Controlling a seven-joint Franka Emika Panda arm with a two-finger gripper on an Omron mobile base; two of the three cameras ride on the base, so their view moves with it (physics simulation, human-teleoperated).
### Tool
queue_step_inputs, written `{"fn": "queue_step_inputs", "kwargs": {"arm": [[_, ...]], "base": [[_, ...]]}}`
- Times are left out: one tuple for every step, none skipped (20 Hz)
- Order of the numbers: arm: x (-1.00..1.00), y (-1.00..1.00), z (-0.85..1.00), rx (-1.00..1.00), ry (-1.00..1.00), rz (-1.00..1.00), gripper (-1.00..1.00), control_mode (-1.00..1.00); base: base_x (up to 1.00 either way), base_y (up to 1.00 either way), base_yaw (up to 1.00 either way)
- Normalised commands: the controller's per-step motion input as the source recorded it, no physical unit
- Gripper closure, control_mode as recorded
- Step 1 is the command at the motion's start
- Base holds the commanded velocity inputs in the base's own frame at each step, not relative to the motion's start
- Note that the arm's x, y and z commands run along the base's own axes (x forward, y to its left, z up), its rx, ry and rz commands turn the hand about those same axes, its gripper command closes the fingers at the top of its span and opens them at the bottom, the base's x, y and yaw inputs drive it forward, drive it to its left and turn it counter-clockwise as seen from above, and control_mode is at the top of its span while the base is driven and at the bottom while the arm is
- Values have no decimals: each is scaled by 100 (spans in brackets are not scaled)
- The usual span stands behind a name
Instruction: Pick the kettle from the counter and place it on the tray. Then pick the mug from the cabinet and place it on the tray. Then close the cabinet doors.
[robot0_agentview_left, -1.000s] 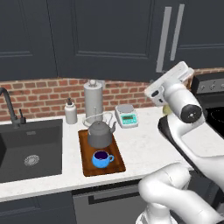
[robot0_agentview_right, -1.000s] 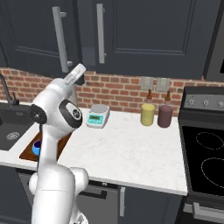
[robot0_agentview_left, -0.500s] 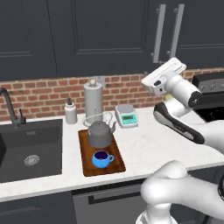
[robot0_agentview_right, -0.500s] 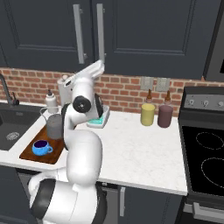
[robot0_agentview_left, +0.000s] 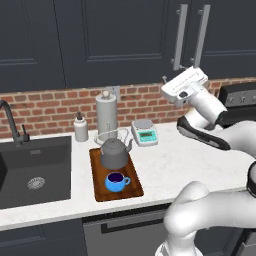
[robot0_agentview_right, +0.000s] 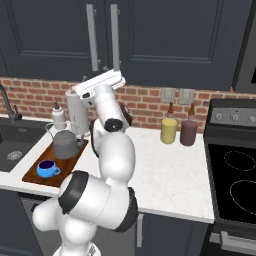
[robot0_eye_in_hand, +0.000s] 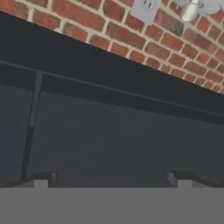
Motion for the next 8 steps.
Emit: {"fn": "queue_step_inputs", "kwargs": {"arm": [[76,-32,13,15,15,26,-100,-100],[74,-24,7,14,17,26,-100,-100],[72,-25,6,13,17,26,-100,-100],[69,-34,9,15,17,25,-100,-100],[69,-36,10,15,19,24,-100,-100],[67,-27,9,14,21,23,-100,-100],[64,-17,8,11,23,21,-100,-100],[62,-17,12,12,23,19,-100,-100]], "base": [[0,0,0],[0,0,0],[0,0,0],[0,0,0],[0,0,0],[0,0,0],[0,0,0],[0,0,0]]}}
